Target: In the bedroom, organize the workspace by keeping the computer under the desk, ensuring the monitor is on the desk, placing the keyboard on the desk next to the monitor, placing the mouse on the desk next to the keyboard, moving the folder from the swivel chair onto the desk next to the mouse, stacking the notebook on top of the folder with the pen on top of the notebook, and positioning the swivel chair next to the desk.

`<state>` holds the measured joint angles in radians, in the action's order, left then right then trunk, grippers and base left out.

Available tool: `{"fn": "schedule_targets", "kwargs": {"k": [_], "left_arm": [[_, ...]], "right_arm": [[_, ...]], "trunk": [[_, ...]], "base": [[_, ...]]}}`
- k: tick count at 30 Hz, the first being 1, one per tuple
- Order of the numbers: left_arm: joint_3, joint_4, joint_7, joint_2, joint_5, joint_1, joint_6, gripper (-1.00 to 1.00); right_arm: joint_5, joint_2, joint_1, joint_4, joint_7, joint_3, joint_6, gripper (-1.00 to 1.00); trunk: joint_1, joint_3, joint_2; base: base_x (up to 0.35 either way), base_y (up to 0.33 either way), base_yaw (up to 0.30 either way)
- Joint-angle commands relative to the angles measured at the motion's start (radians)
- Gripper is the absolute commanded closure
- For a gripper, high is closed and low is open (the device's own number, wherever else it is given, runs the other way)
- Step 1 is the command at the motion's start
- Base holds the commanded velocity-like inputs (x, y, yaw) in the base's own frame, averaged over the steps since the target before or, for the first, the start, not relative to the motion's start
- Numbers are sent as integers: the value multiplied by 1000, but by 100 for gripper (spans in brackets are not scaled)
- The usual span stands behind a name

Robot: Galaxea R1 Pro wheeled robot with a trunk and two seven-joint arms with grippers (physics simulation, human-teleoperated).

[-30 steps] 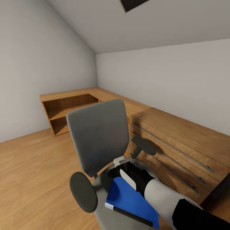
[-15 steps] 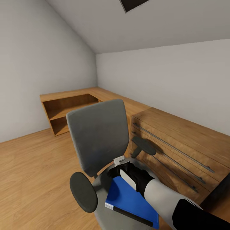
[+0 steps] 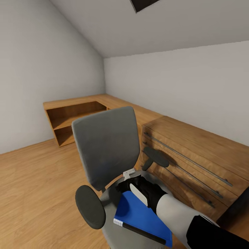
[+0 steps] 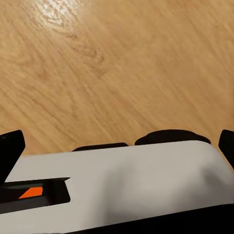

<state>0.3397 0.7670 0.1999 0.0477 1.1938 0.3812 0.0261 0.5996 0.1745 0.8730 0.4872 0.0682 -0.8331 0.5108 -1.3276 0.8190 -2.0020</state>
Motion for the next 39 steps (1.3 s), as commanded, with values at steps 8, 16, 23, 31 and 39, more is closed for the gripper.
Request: {"fn": "schedule_targets", "kwargs": {"k": [8, 16, 23, 31, 39], "left_arm": [[1, 3, 3, 0, 7, 1, 2, -100], [1, 3, 3, 0, 7, 1, 2, -100], [0, 3, 3, 0, 7, 1, 3, -100], [0, 3, 3, 0, 7, 1, 3, -100], [-3, 3, 6, 0, 2, 1, 2, -100]], "right_arm": [[9, 0, 1, -2, 7, -6, 2, -100], [9, 0, 1, -2, 7, -6, 2, -100], [9, 0, 1, 0, 7, -6, 2, -100], [9, 0, 1, 2, 7, -6, 2, -100], [9, 0, 1, 5, 7, -6, 1, -100]], "trunk": [[-31, 26, -57], [-50, 42, -92], [-50, 42, -92], [-50, 42, -92], [-50, 42, -92]], "base": [[0, 0, 0], [0, 0, 0], [0, 0, -66], [0, 0, -116], [0, 0, -22]]}}
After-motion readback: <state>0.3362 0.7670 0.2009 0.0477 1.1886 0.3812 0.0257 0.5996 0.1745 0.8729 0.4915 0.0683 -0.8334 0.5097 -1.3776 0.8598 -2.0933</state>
